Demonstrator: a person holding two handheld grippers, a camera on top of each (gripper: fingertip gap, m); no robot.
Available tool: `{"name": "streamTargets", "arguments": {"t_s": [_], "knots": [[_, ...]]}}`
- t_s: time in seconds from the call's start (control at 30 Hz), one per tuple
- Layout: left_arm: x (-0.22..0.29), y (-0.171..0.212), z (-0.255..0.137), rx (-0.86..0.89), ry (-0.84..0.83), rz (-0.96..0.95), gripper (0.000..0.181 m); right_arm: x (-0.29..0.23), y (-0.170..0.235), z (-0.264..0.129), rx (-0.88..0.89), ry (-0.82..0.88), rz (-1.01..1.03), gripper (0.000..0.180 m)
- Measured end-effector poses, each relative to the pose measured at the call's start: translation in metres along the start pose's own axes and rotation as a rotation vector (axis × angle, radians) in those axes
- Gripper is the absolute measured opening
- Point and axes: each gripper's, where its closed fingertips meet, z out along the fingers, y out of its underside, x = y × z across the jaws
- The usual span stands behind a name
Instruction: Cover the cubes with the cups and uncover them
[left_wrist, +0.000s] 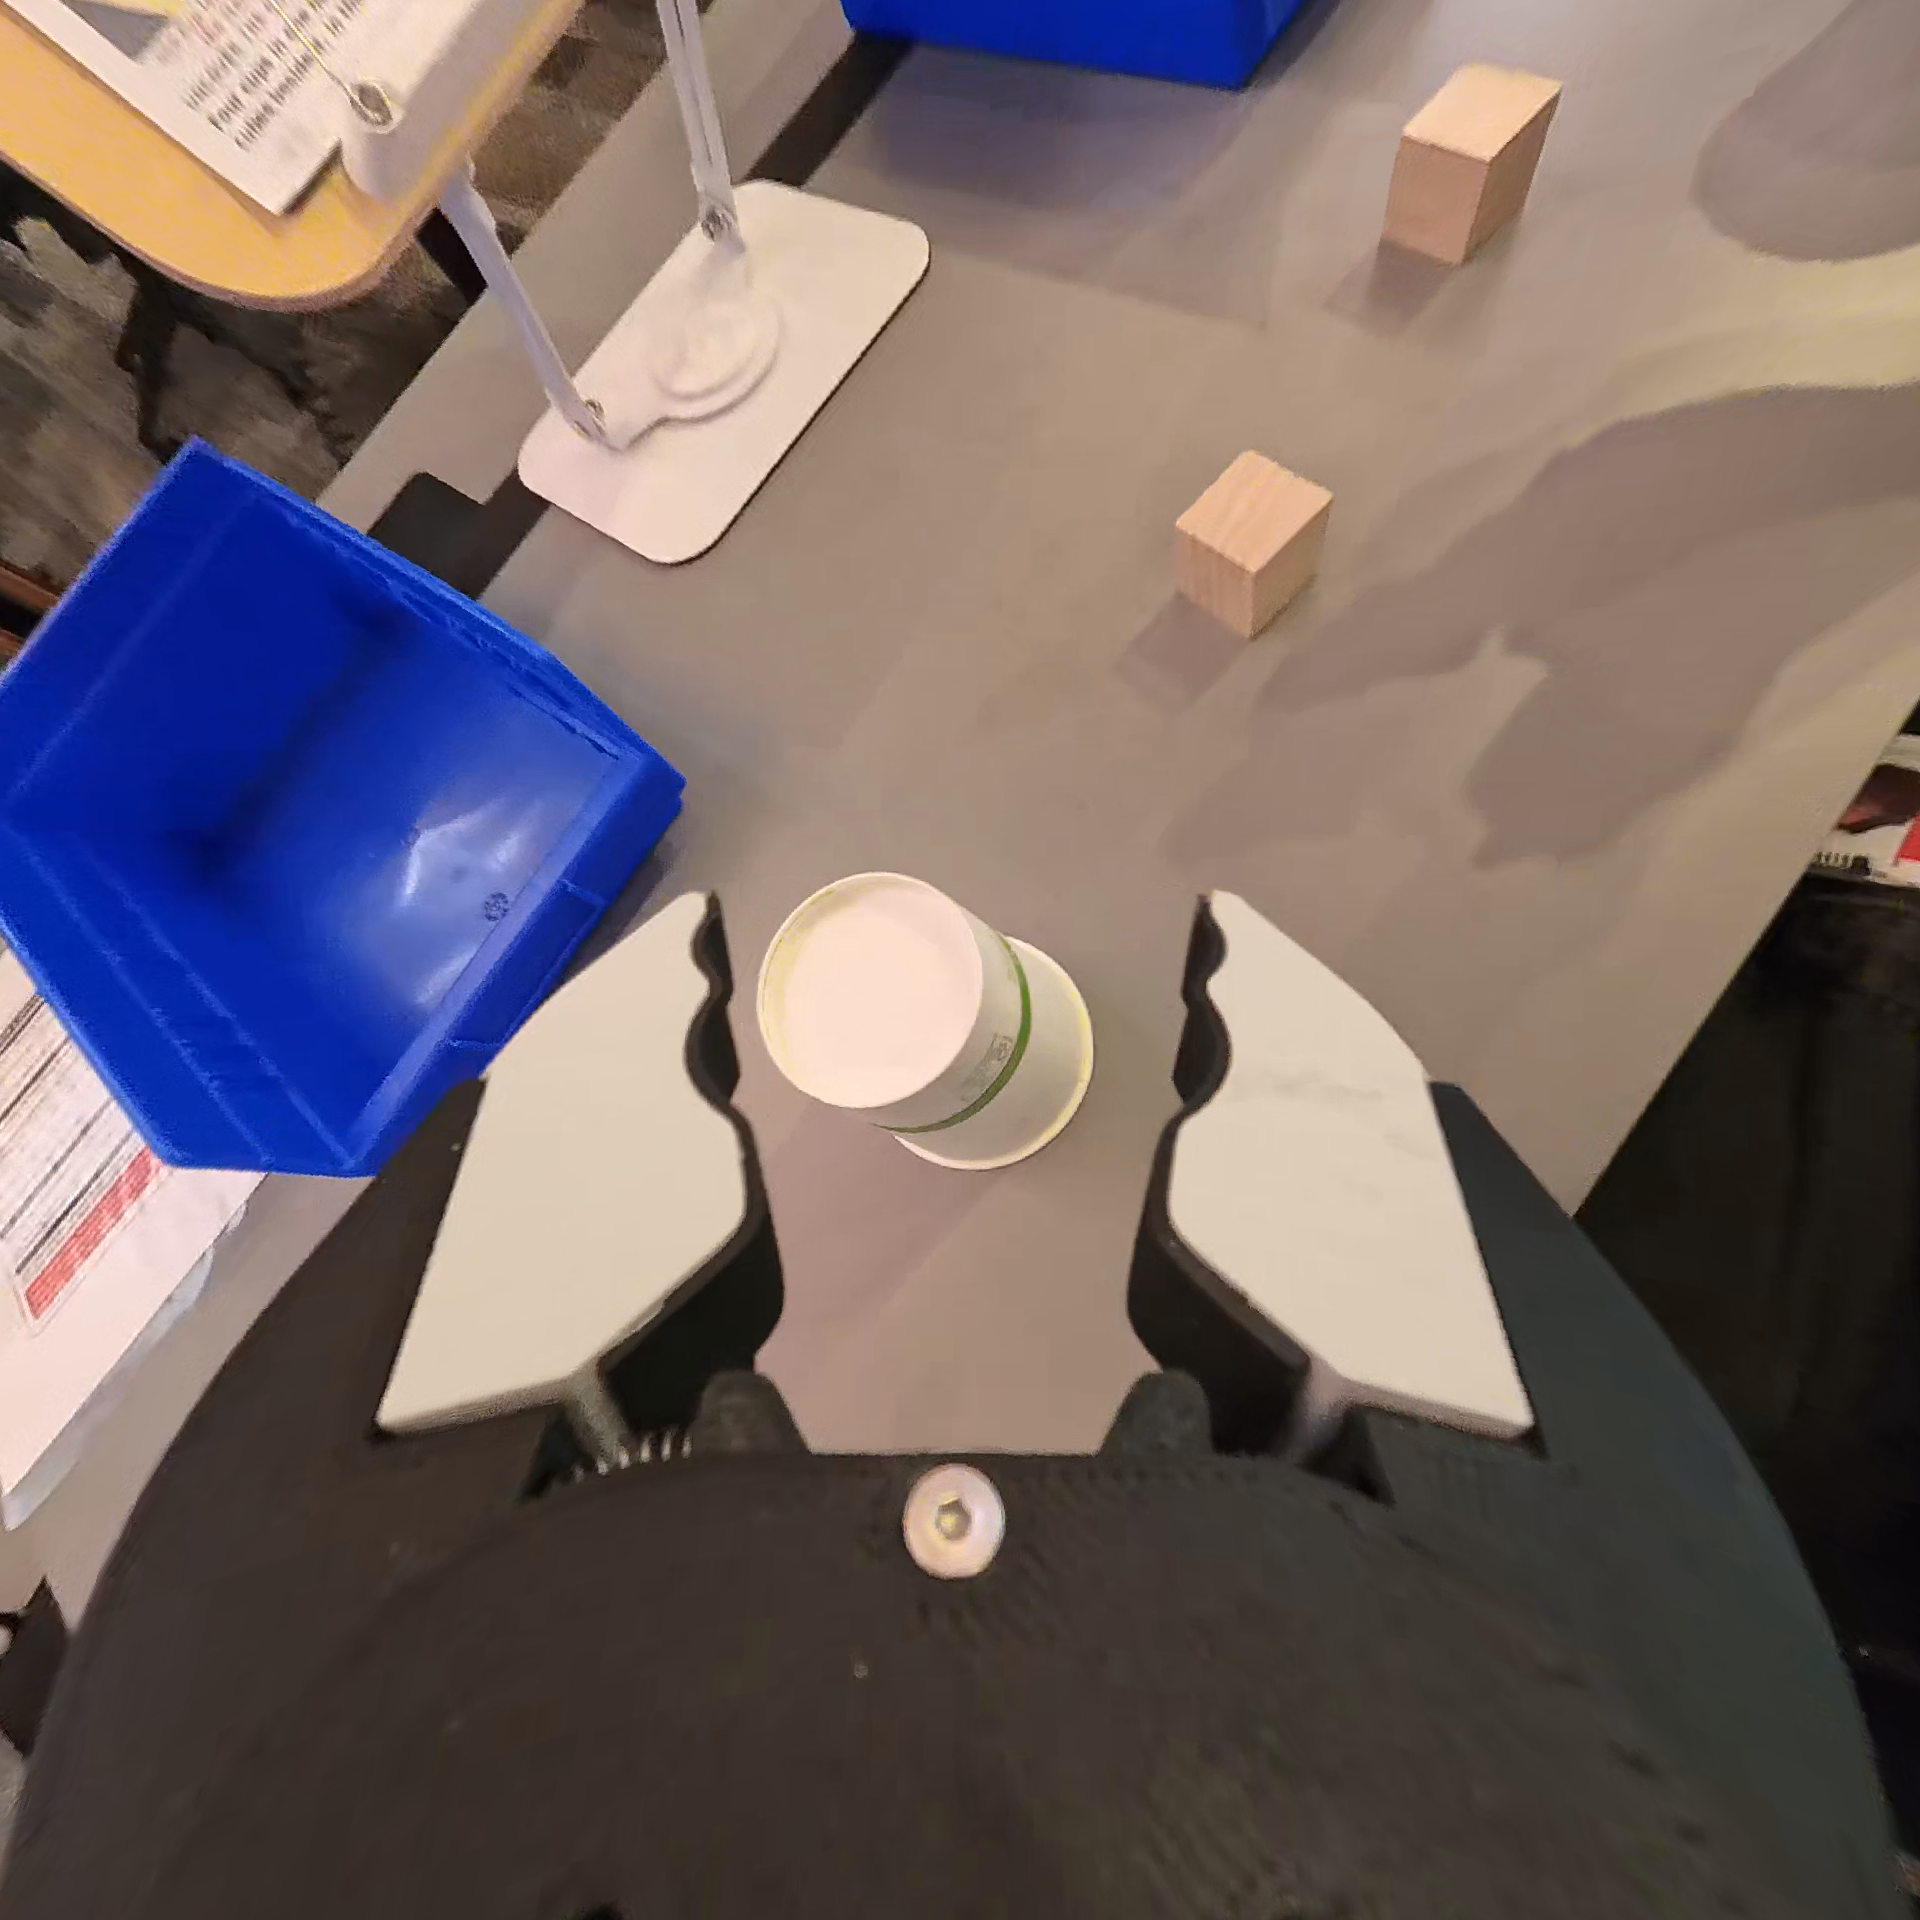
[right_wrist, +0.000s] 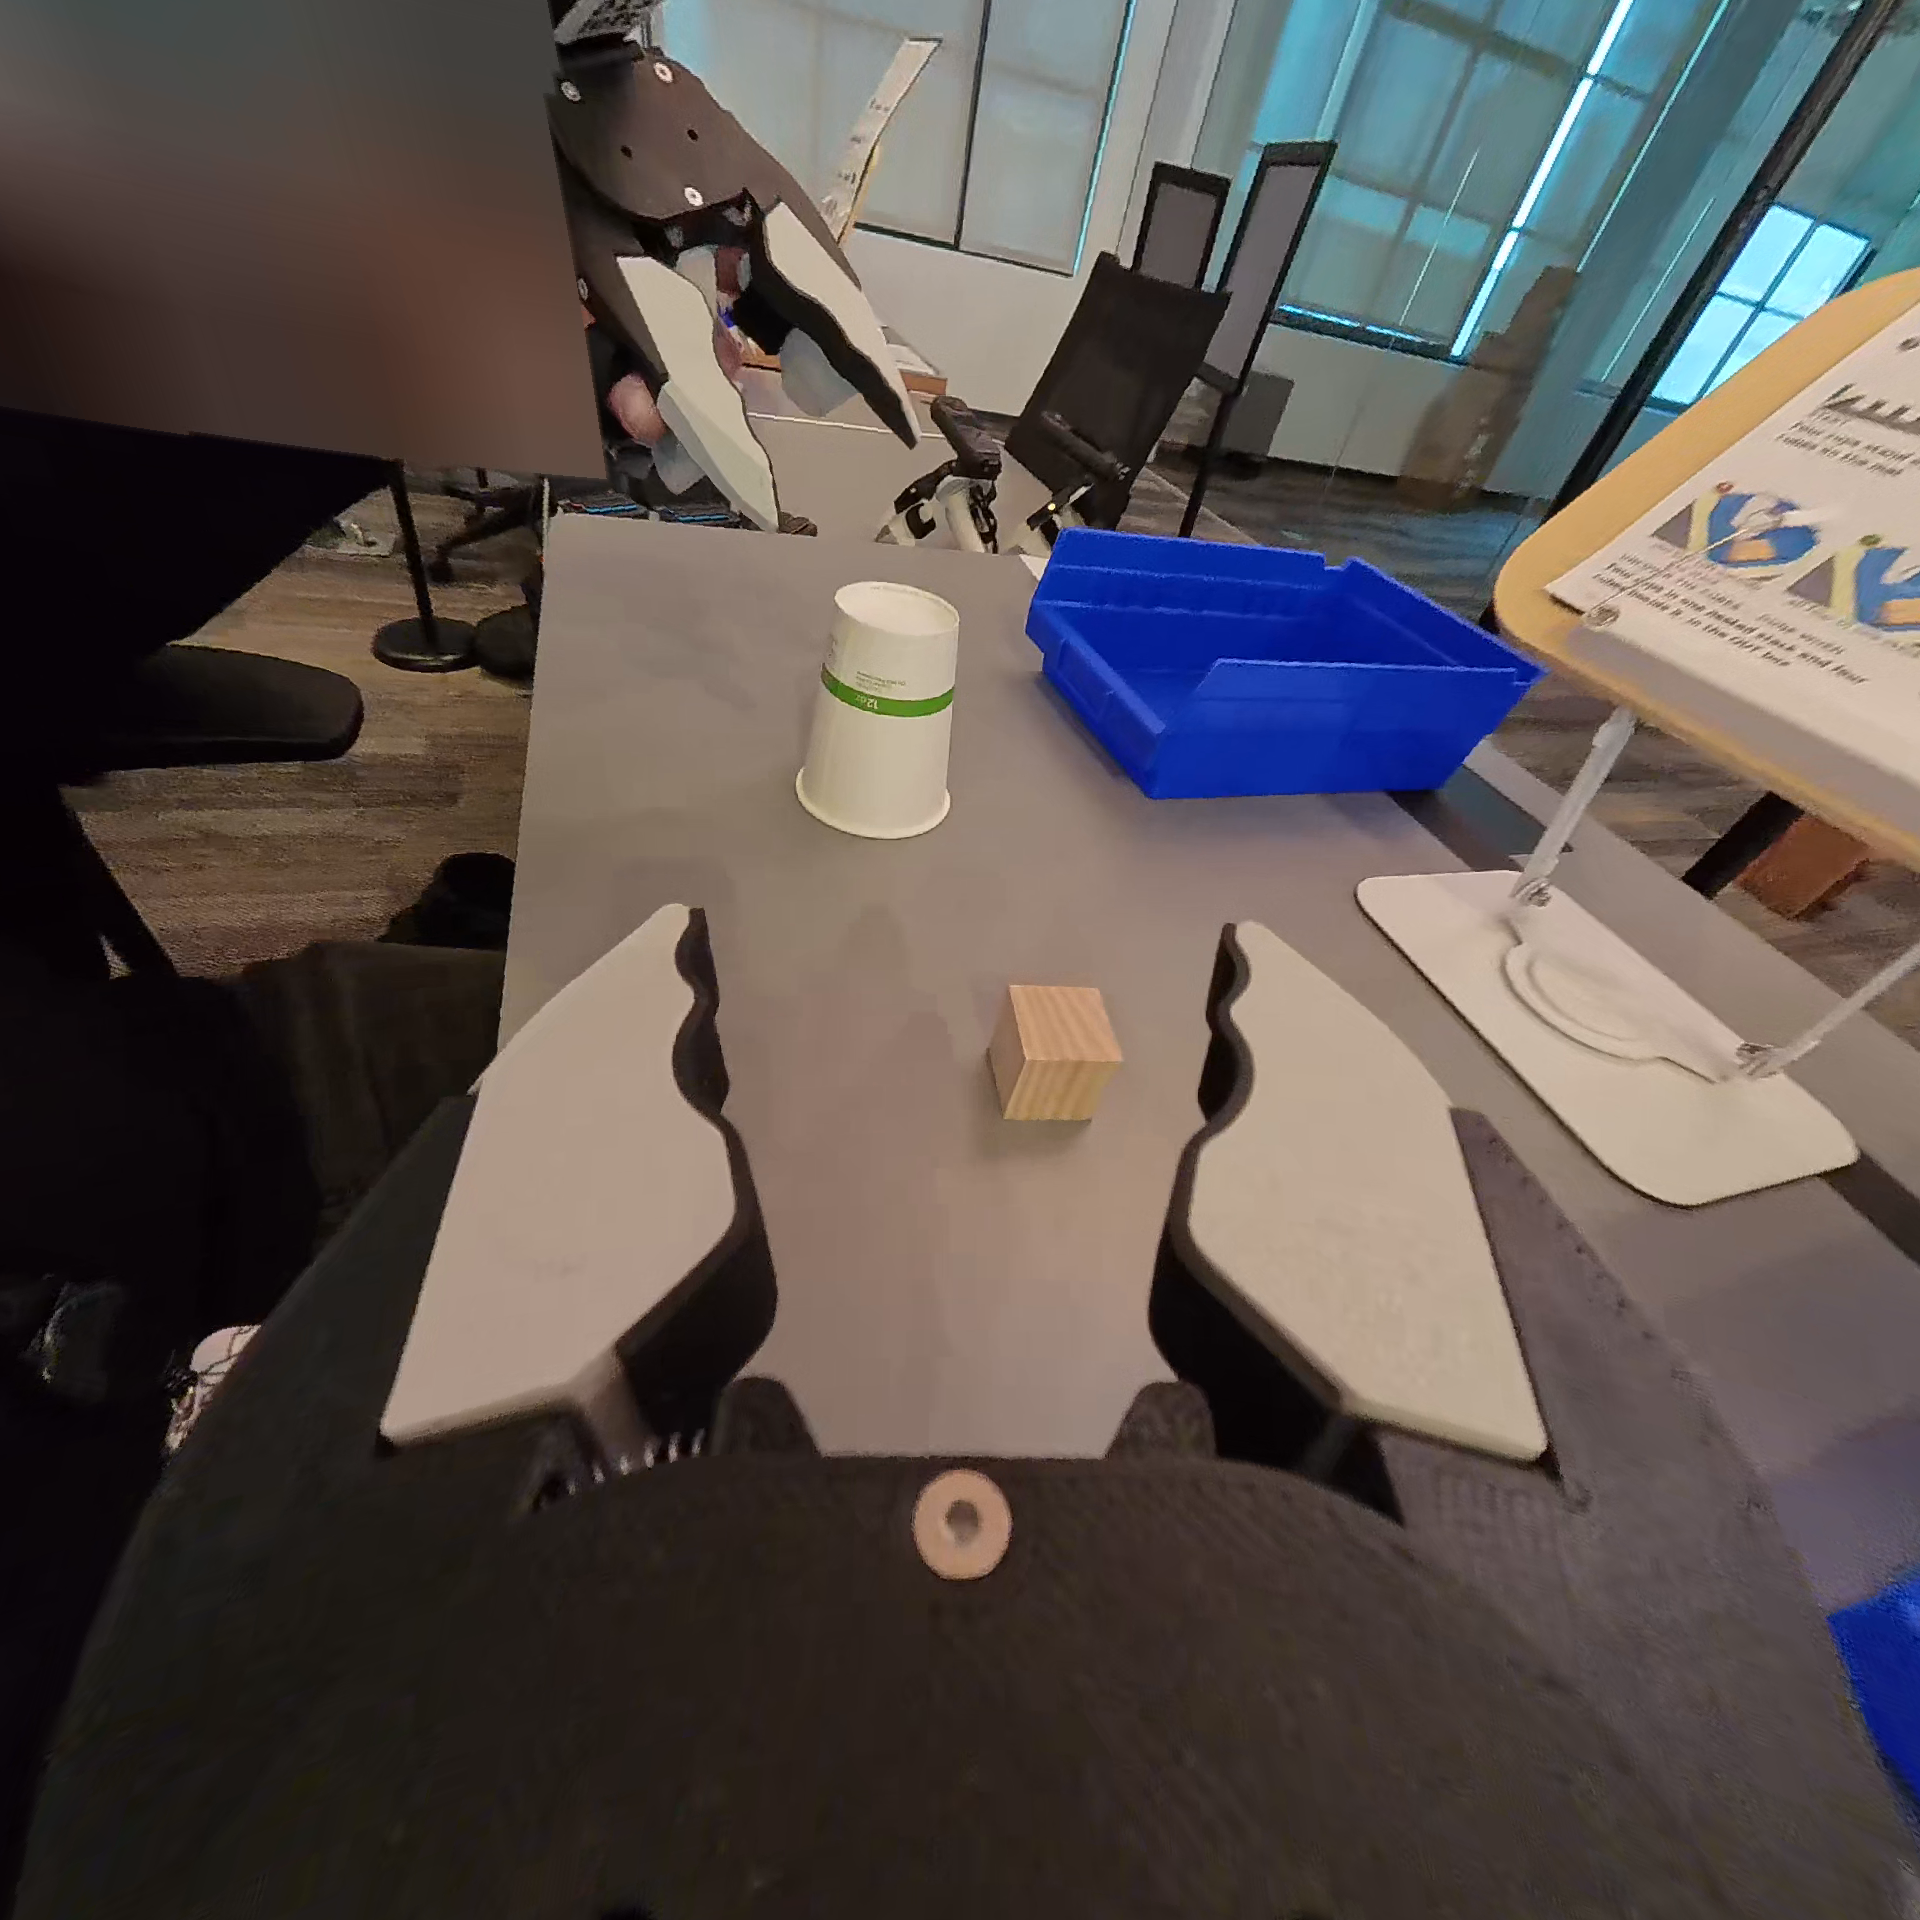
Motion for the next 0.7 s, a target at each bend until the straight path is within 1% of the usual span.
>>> {"name": "streamTargets", "arguments": {"t_s": [0.13, 0.27, 0.37, 0.5, 0.6, 0.7], "knots": [[0.000, 0.009, 0.011, -0.017, 0.051, -0.010, 0.090, -0.002, 0.012, 0.008, -0.007, -0.029, 0.029, 0.090], [-0.003, 0.015, 0.016, -0.040, 0.050, 0.000, 0.090, -0.004, 0.021, 0.016, -0.030, -0.043, 0.029, 0.091], [-0.007, 0.009, 0.009, -0.014, 0.031, 0.008, 0.085, -0.008, 0.022, 0.028, -0.040, -0.071, 0.029, 0.093], [-0.009, -0.005, -0.008, 0.032, 0.005, 0.024, 0.081, -0.015, 0.017, 0.052, -0.046, -0.127, 0.014, 0.094], [-0.010, -0.007, -0.016, 0.025, -0.009, 0.039, 0.080, -0.020, 0.010, 0.073, -0.050, -0.167, -0.013, 0.095], [-0.008, -0.001, -0.011, -0.011, 0.032, 0.006, 0.081, -0.027, 0.000, 0.089, -0.031, -0.212, -0.009, 0.094]]}}
